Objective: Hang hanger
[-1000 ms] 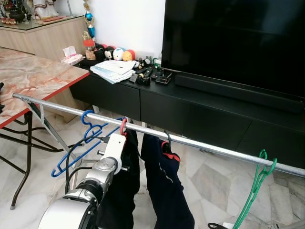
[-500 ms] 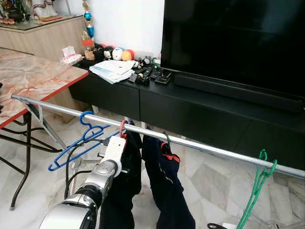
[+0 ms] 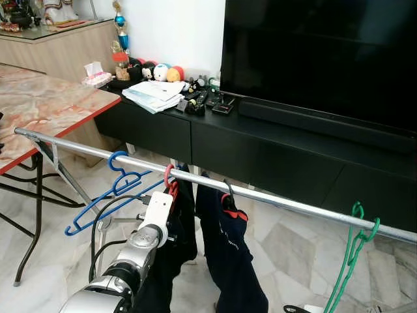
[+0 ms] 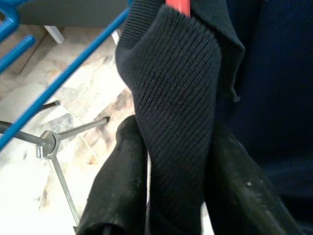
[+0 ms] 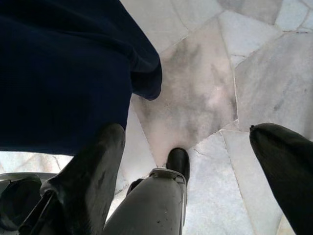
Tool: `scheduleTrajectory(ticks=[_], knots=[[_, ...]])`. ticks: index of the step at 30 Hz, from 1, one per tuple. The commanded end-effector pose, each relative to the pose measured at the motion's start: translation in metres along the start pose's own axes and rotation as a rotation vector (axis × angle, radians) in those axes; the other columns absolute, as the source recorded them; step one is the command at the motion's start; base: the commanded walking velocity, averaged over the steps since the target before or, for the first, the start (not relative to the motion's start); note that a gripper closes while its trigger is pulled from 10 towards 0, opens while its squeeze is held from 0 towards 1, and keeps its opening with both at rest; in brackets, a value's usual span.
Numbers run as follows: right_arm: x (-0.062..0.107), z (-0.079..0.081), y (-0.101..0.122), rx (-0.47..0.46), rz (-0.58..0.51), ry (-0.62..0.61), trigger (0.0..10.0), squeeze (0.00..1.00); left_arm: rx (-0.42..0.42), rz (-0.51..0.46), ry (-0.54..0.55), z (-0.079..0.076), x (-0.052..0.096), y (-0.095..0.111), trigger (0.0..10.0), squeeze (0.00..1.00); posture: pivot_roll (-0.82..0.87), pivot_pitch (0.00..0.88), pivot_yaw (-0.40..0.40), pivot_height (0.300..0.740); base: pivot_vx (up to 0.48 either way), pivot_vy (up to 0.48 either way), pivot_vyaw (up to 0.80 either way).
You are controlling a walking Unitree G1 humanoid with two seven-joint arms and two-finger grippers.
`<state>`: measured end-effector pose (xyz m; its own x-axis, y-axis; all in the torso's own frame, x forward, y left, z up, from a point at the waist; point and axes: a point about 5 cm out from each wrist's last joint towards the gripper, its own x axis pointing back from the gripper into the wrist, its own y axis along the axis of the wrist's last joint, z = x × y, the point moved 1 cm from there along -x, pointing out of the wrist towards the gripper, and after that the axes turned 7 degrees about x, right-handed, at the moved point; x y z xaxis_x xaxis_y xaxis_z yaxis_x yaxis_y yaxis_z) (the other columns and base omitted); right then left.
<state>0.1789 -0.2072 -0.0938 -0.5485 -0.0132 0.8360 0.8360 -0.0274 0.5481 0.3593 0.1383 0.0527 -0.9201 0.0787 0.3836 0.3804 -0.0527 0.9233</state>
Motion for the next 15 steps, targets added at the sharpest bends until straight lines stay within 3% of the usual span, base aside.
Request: scheduleTrajectory(ticks=[1,15], knots=[[0.000,0.002,-0.002,-0.007,0.007,0.001,10.0,0.00,0.004,-0.016,0.013,0.002,0.001,0.001,10.0,1.00,-0.10,0.000,0.028,0.740,0.000,0.000,0.00],[0.000,0.000,-0.002,-0.005,0.008,-0.003,10.0,0.00,0.036,-0.102,0.038,0.005,0.002,0.012,10.0,1.00,-0.09,0.000,0.021,0.740,0.000,0.000,0.00]])
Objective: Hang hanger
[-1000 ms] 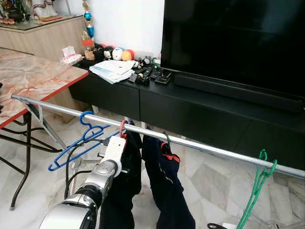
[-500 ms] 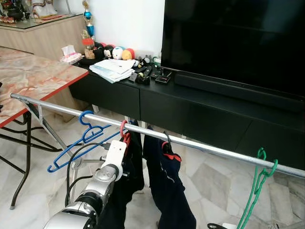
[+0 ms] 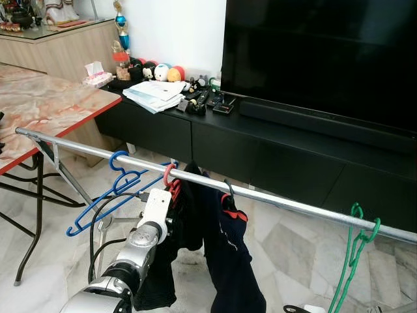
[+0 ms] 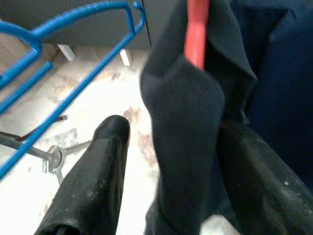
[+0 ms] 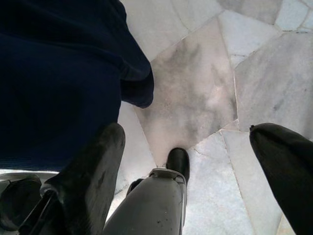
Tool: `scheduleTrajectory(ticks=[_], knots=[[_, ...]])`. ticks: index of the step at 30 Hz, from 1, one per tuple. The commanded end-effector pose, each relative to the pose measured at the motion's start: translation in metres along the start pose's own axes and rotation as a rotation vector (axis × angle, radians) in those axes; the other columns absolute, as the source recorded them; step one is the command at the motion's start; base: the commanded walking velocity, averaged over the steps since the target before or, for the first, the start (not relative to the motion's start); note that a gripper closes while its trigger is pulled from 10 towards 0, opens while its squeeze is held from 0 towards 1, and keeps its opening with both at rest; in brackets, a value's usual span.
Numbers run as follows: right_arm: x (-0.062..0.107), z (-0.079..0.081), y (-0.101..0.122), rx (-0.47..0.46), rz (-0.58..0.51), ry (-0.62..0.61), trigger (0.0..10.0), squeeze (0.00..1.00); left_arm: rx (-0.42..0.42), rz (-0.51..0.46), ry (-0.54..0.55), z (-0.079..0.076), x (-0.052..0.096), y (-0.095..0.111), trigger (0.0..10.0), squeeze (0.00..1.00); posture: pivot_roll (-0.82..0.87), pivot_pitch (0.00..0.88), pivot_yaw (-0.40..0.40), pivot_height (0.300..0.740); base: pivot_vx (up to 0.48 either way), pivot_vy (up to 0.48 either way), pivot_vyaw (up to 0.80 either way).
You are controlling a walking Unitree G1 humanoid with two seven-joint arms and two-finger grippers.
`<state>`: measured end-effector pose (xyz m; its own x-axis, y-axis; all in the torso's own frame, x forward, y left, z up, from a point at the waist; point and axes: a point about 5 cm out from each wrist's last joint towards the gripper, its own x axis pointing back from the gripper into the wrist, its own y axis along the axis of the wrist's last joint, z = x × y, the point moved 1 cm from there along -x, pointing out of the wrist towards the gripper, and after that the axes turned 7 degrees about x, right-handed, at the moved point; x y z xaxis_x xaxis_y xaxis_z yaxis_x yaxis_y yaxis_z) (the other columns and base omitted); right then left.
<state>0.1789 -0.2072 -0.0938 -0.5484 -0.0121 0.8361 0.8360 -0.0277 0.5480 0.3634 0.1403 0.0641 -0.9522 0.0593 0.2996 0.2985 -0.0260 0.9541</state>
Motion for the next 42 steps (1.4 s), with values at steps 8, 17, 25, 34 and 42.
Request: scheduleTrajectory(ticks=[8,17,25,34,42], knots=[[0.000,0.000,-0.002,-0.002,0.009,-0.004,10.0,0.00,0.031,-0.107,0.003,0.007,0.010,0.005,10.0,1.00,-0.09,0.000,0.025,0.740,0.000,0.000,0.00],[0.000,-0.001,-0.001,0.002,0.010,-0.003,10.0,0.00,-0.015,-0.244,0.011,0.012,0.057,-0.003,10.0,0.93,-0.08,0.000,0.035,0.740,0.000,0.000,0.00],[0.000,0.000,-0.001,0.004,0.009,-0.004,10.0,0.00,-0.002,-0.201,0.058,0.023,0.081,-0.022,10.0,0.00,-0.08,0.000,0.053,0.740,0.000,0.000,0.00],[-0.001,0.004,-0.001,-0.013,0.007,-0.003,10.0,0.00,-0.081,-0.033,0.159,0.054,0.095,-0.062,10.0,0.00,-0.06,0.000,0.070,0.740,0.000,0.000,0.00],[-0.001,0.006,-0.001,-0.016,0.006,-0.007,10.0,0.00,-0.063,0.268,0.197,0.081,0.098,-0.122,10.0,0.00,-0.06,0.000,0.072,0.740,0.000,0.000,0.00]])
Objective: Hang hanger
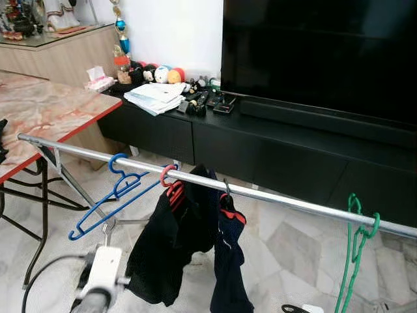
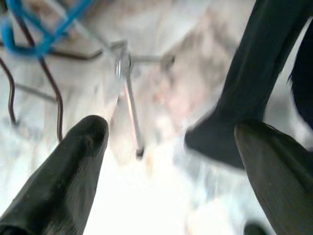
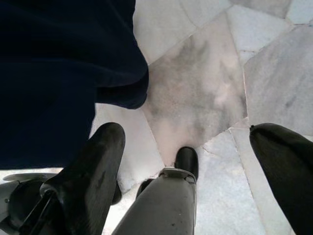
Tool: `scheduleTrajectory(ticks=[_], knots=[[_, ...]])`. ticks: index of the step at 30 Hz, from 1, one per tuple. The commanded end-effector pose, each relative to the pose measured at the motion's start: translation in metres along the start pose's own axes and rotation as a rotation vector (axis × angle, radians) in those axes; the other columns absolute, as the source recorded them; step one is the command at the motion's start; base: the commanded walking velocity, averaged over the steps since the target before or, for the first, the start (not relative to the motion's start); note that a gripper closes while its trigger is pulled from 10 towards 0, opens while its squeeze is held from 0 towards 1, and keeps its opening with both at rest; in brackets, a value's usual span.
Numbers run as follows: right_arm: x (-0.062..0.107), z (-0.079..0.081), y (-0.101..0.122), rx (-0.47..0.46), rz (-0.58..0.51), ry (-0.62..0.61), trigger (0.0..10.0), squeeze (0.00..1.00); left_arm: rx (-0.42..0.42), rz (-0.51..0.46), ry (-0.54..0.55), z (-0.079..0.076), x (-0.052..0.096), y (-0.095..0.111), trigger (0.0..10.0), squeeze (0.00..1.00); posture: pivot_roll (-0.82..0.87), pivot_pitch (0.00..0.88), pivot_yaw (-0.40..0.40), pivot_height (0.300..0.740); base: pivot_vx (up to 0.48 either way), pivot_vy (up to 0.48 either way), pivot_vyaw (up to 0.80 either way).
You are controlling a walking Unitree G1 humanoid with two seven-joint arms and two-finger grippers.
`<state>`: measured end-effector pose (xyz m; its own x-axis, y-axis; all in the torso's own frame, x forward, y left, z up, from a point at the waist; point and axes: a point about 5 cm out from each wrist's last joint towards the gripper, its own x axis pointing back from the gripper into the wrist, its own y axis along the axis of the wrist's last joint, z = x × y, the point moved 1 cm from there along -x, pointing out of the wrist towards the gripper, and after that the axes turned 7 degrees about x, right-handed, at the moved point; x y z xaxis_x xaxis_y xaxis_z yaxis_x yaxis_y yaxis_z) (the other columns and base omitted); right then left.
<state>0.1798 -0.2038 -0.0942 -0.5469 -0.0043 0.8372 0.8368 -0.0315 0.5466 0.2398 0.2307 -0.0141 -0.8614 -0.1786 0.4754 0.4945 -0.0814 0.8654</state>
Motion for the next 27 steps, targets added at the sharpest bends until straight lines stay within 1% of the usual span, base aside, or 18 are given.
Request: scheduleTrajectory(ticks=[1,2,3,4,5,6,7,8,10,12,14,16,17,19,22,27], knots=[[0.000,0.003,-0.001,-0.012,0.005,0.000,10.0,0.00,0.014,0.084,-0.043,-0.003,-0.003,-0.013,10.0,0.00,-0.06,0.000,0.074,0.740,0.000,0.000,0.00],[0.000,0.003,-0.001,-0.012,0.005,-0.001,10.0,0.00,0.030,0.101,-0.046,-0.004,-0.004,-0.017,10.0,0.00,-0.06,0.000,0.075,0.740,0.000,0.000,0.00],[0.000,0.003,-0.002,-0.013,0.006,-0.002,10.0,0.00,0.039,0.192,-0.072,-0.006,-0.003,-0.035,10.0,0.00,-0.06,0.000,0.074,0.740,0.000,0.000,0.00],[0.000,0.003,-0.002,-0.013,0.006,-0.002,10.0,0.00,0.039,0.192,-0.072,-0.006,-0.003,-0.035,10.0,0.00,-0.06,0.000,0.074,0.740,0.000,0.000,0.00],[0.000,0.003,-0.002,-0.013,0.007,-0.003,10.0,0.00,0.044,0.216,-0.081,-0.008,-0.001,-0.041,10.0,0.00,-0.06,0.000,0.072,0.740,0.000,0.000,0.00],[0.000,0.003,-0.002,-0.013,0.008,-0.003,10.0,0.00,0.019,0.296,-0.066,-0.007,0.003,-0.059,10.0,0.00,-0.06,0.000,0.072,0.740,0.000,0.000,0.00],[0.000,0.003,-0.002,-0.013,0.008,-0.003,10.0,0.00,0.019,0.296,-0.066,-0.007,0.003,-0.059,10.0,0.00,-0.06,0.000,0.072,0.740,0.000,0.000,0.00],[0.000,0.003,-0.002,-0.008,0.011,-0.004,10.0,0.00,0.010,0.381,-0.045,-0.005,0.010,-0.077,10.0,0.00,-0.06,0.000,0.072,0.740,0.000,0.000,0.00],[0.000,0.003,-0.002,-0.006,0.012,-0.005,10.0,0.00,0.005,0.430,-0.033,-0.003,0.015,-0.088,10.0,0.00,-0.06,0.000,0.071,0.740,0.000,0.000,0.00],[0.000,0.002,-0.002,-0.011,0.012,-0.012,10.0,0.00,0.030,0.512,-0.008,-0.001,0.024,-0.103,10.0,0.00,-0.07,0.000,0.073,0.740,0.000,0.000,0.00],[0.000,0.002,-0.003,-0.009,0.015,-0.017,10.0,0.00,0.015,0.584,-0.008,-0.003,0.032,-0.116,10.0,0.00,-0.07,0.000,0.072,0.740,0.000,0.000,0.00],[0.000,0.002,-0.004,-0.012,0.017,-0.019,10.0,0.00,-0.013,0.584,-0.043,-0.008,0.031,-0.115,10.0,0.00,-0.09,0.000,0.078,0.740,0.000,0.000,0.00],[0.000,0.002,-0.004,-0.012,0.017,-0.019,10.0,0.00,-0.013,0.584,-0.043,-0.008,0.031,-0.115,10.0,0.00,-0.09,0.000,0.078,0.740,0.000,0.000,0.00],[0.000,0.002,-0.004,-0.019,0.017,-0.022,10.0,0.00,-0.004,0.573,-0.049,-0.013,0.028,-0.112,10.0,0.00,-0.07,0.000,0.075,0.740,0.000,0.296,0.00],[0.000,0.002,-0.005,-0.009,0.021,-0.021,10.0,0.00,0.014,0.570,-0.036,-0.014,0.026,-0.109,10.0,0.00,-0.07,0.000,0.077,0.740,0.000,0.396,0.00],[0.000,0.003,-0.004,0.011,0.020,-0.017,10.0,0.00,0.005,0.596,-0.034,-0.012,0.031,-0.116,10.0,0.00,-0.08,0.000,0.080,0.740,0.000,0.455,0.00]])
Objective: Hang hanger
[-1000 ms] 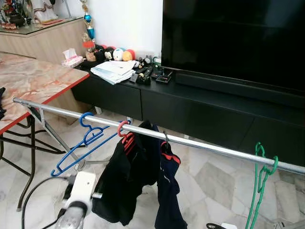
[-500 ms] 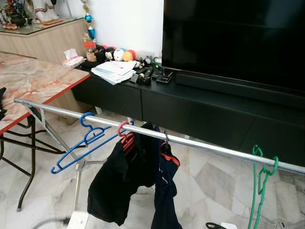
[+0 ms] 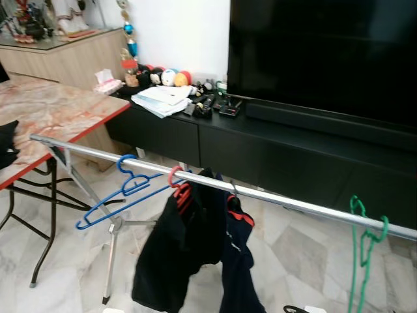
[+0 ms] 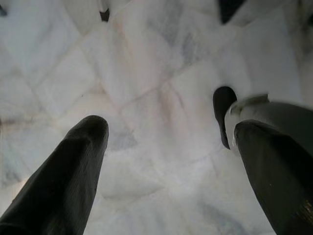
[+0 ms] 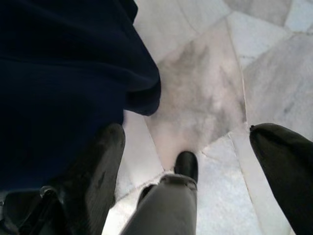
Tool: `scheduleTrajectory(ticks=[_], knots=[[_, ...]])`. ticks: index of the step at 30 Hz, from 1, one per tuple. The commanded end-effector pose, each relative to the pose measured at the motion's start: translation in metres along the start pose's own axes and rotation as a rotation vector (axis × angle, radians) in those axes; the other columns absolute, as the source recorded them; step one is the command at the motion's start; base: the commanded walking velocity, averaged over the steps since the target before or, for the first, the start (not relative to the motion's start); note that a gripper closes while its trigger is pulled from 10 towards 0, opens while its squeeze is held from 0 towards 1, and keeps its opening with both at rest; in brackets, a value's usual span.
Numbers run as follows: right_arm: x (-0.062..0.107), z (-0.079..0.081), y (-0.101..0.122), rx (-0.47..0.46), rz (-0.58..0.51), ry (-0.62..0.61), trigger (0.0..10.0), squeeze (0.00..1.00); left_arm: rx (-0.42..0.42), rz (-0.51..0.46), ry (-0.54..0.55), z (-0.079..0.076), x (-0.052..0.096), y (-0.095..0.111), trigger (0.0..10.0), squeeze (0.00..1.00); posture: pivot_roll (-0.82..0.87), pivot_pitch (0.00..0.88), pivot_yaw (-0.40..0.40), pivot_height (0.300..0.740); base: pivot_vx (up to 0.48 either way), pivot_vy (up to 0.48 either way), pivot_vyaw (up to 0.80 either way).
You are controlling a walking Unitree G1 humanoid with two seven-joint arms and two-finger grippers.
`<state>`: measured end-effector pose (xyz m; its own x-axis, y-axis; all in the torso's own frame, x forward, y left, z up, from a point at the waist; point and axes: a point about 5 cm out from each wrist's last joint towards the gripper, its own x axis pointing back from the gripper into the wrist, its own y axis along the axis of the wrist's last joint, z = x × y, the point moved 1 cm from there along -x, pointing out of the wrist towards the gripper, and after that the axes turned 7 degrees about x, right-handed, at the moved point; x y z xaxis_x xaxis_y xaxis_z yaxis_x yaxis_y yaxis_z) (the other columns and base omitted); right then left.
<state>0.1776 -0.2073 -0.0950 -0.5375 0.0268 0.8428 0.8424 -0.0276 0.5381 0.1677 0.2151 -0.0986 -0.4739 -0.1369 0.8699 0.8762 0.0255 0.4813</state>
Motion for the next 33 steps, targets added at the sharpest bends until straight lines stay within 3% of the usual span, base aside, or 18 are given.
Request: scheduleTrajectory(ticks=[1,6,17,26,33], knots=[[-0.0008,0.0065,-0.0014,0.004,0.010,0.013,10.0,0.00,-0.006,0.048,0.026,0.0104,0.0019,-0.0149,10.0,0.00,-0.08,0.000,0.082,0.740,0.000,0.461,0.63],[-0.0009,0.0068,-0.0016,-0.002,0.015,0.016,10.0,0.00,-0.007,0.062,0.028,0.0126,0.0028,-0.0201,10.0,0.00,-0.07,0.000,0.080,0.740,0.000,0.463,0.61],[-0.0012,0.0065,0.0005,0.035,0.023,0.026,10.0,0.00,0.000,0.070,0.027,0.0143,0.0028,-0.0201,10.0,0.00,-0.07,0.000,0.074,0.740,0.000,0.463,0.00],[-0.0014,0.0073,0.0013,0.090,0.033,0.046,10.0,0.00,-0.002,0.061,0.021,0.0150,0.0026,-0.0181,10.0,0.00,-0.06,0.000,0.073,0.740,0.000,0.459,0.76],[-0.0014,0.0082,0.0002,0.063,0.036,0.047,10.0,0.00,-0.003,0.062,0.019,0.0152,0.0027,-0.0183,10.0,0.00,-0.06,0.000,0.074,0.740,0.000,0.459,0.65]])
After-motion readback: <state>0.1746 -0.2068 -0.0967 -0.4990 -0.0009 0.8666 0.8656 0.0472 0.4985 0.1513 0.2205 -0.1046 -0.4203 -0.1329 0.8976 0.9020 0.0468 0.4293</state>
